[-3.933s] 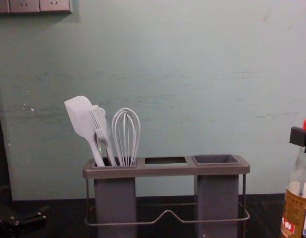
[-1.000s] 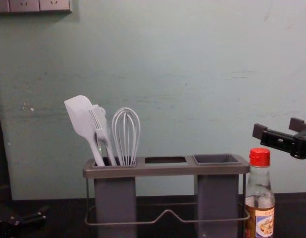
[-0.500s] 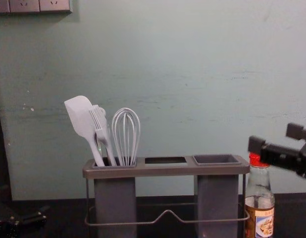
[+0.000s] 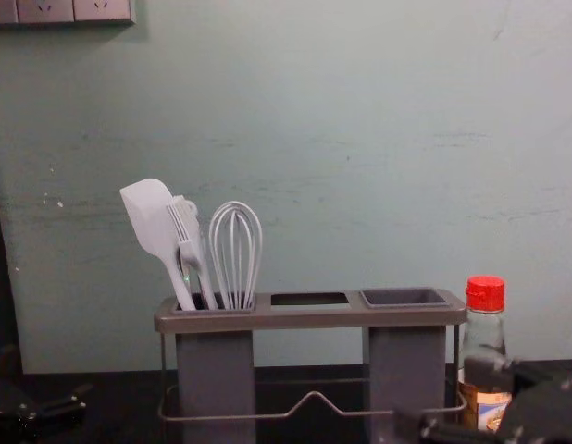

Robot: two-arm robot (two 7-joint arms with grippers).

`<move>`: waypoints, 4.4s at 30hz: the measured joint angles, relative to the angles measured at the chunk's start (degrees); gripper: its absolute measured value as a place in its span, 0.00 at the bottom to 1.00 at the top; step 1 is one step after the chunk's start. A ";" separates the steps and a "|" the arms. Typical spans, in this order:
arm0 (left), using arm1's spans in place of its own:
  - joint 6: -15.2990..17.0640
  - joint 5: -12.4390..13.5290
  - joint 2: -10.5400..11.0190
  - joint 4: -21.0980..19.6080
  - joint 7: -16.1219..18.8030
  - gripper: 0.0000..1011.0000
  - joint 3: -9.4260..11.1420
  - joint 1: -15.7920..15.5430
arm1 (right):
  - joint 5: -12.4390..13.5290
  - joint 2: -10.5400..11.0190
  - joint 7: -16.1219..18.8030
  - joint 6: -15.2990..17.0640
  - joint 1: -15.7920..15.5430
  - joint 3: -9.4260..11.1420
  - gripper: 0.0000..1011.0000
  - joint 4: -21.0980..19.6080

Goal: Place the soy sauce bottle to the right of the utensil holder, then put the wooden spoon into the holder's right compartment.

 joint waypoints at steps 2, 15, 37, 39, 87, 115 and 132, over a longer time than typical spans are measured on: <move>0.00 0.00 0.00 0.00 0.00 0.99 0.00 0.00 | -0.09 -0.09 0.17 0.15 0.07 -0.60 0.99 0.60; 0.00 0.00 0.00 0.00 0.00 0.99 0.00 0.00 | -0.29 -0.27 0.33 0.22 0.31 -1.33 0.99 1.55; 0.00 0.00 0.00 0.00 0.00 0.99 0.00 0.00 | -0.58 0.39 -1.15 4.99 -0.61 -1.87 0.99 -0.90; 0.00 0.00 0.00 0.00 0.00 0.99 0.00 0.00 | -1.13 0.92 -2.52 9.62 -1.28 -2.29 0.99 -2.72; 0.00 0.00 0.00 0.00 0.00 0.99 0.00 0.00 | -9.43 -9.41 -12.26 50.62 8.82 -6.00 0.99 -2.71; 0.00 0.00 0.00 0.00 0.00 0.99 0.00 0.00 | -13.55 -13.88 -10.95 49.72 12.32 -6.53 0.99 3.60; 0.00 0.00 0.00 0.00 0.00 0.99 0.00 0.00 | -15.57 -15.29 -10.24 49.41 12.15 -5.50 0.99 4.20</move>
